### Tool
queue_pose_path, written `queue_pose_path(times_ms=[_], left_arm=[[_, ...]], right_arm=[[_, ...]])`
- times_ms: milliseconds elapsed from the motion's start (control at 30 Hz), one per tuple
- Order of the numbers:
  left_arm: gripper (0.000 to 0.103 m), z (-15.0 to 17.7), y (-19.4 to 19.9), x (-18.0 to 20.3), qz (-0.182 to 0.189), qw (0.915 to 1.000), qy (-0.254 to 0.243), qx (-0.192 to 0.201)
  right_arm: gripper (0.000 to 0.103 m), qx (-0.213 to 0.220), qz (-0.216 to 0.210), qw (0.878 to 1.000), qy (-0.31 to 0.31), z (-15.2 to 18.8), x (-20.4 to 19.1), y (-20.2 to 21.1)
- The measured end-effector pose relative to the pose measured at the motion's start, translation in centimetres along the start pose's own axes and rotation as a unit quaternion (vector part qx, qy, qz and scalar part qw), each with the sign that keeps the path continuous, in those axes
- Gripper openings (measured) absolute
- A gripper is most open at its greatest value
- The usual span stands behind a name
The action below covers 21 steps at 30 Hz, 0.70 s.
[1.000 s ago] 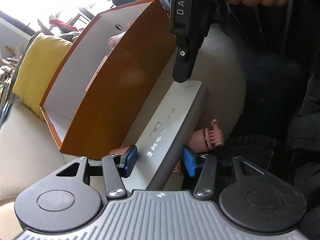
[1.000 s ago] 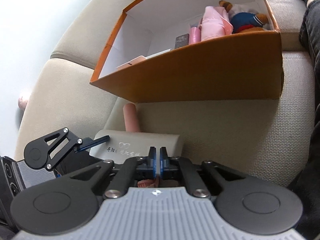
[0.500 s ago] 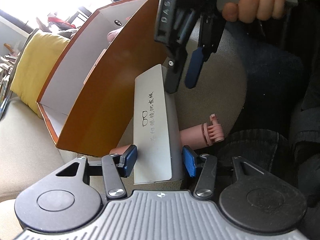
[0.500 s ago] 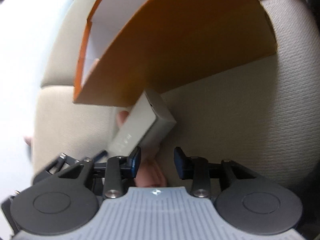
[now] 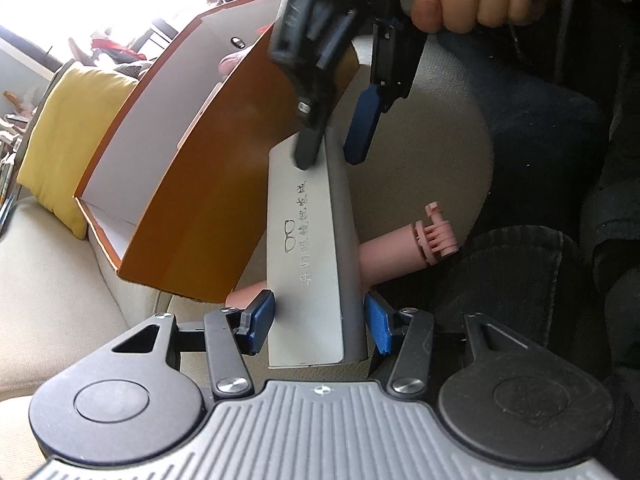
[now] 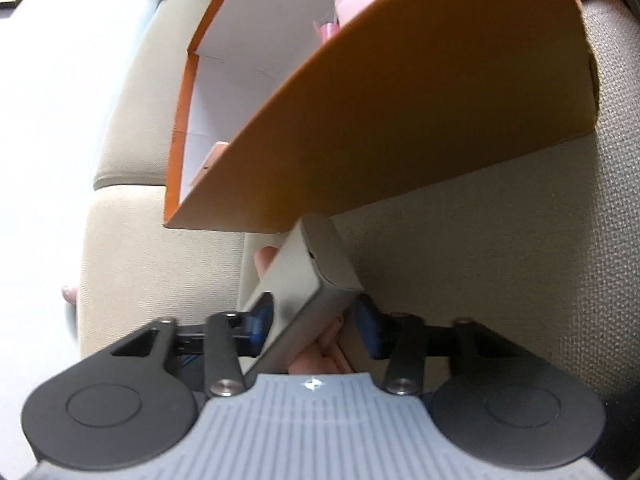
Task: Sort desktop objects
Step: 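Grasp the grey glasses case with the left gripper, tilting it upright, then grasp the pink selfie stick with the right gripper while the left lifts the case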
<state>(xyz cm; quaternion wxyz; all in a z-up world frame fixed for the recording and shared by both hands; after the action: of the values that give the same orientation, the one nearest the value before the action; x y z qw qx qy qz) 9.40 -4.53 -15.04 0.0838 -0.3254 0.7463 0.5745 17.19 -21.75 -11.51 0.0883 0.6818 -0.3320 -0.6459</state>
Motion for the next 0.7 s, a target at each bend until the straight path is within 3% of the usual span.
queue_pose_path(times_ms=[200,300,333,367,400,567,700], left_arm=[[0.057,0.0,0.6,0.8,-0.008,0.9997,0.025,-0.001],[0.057,-0.3,0.9,1.4,-0.029,0.9995,0.014,-0.006],[0.057,-0.5,0.3,1.0,-0.036,0.9993,0.009,-0.009],[0.057,-0.7,0.3,1.3,-0.043,0.9990,0.005,-0.014],[0.058,-0.3,0.3,1.3,-0.053,0.9985,0.000,-0.014],[0.058,-1.4,-0.1,2.8,-0.107,0.9930,-0.038,-0.032],[0.055,-1.3,0.0,3.2,-0.105,0.9933,-0.026,-0.040]], right_arm=[[0.035,-0.005,-0.016,1.000,-0.026,0.9,-0.1,0.6],[0.032,-0.009,-0.021,0.999,-0.048,1.4,-0.1,0.9],[0.019,-0.016,-0.026,0.998,-0.058,1.7,-0.1,0.9],[0.000,-0.025,-0.040,0.996,-0.074,2.1,-0.2,0.8],[0.000,-0.033,-0.051,0.994,-0.086,2.4,-0.3,0.7],[0.002,-0.042,-0.026,0.997,-0.062,3.5,-0.5,0.3],[0.005,-0.024,-0.018,0.999,-0.046,3.3,-0.3,1.5]])
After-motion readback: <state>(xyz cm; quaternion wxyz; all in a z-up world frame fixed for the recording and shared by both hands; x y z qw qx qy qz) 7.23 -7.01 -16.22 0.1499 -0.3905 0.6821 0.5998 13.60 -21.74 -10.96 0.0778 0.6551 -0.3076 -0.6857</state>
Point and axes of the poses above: each gripper's, at about its wrist camera, not at the fingertips, and y roughly against the way its jaws point, x to its right, z to its underside, the point moved 9 cm from there along -y, roughly the way its jaws point, and after that the axes turned 2 degrees about x, right-handed, at the moved point
